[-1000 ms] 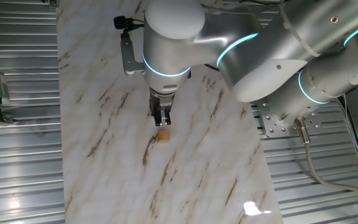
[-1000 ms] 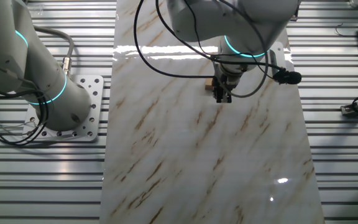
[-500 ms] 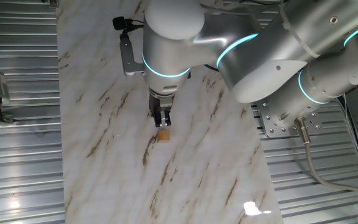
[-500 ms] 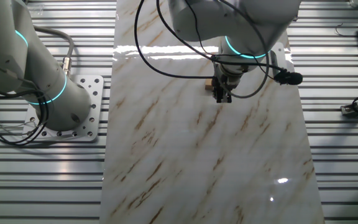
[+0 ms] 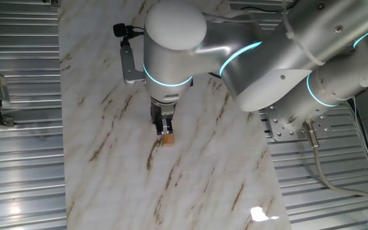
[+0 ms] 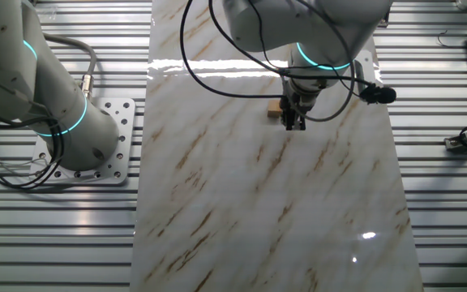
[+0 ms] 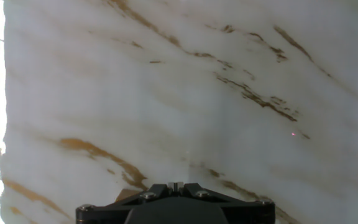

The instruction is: Use the gripper to push the small block from left to right

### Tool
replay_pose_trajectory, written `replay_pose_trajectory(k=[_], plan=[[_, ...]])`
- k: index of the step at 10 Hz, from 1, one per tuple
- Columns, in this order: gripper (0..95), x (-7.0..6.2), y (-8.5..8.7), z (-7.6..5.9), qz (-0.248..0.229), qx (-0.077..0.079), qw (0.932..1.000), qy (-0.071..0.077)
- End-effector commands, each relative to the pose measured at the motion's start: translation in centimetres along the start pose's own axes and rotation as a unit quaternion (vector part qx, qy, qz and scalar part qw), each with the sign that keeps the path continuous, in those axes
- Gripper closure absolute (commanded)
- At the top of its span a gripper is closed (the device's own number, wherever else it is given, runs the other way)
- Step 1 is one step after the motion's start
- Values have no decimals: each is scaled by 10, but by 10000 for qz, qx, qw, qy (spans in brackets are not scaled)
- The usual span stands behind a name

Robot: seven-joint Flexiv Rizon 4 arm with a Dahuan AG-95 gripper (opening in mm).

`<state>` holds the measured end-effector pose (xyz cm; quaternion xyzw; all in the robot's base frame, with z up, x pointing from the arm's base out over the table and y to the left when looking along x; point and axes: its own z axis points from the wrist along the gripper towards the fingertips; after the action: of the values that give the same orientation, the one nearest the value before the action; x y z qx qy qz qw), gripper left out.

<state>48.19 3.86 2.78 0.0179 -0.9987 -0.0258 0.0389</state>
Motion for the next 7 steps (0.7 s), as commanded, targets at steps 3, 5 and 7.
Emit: replay_pose_trajectory(k=[3, 5, 7], plan=[[950, -2, 0, 0, -7, -33, 10000, -20], [950, -7, 0, 1, -10, -32, 10000, -18], [950, -8, 0, 1, 44, -53, 10000, -14]])
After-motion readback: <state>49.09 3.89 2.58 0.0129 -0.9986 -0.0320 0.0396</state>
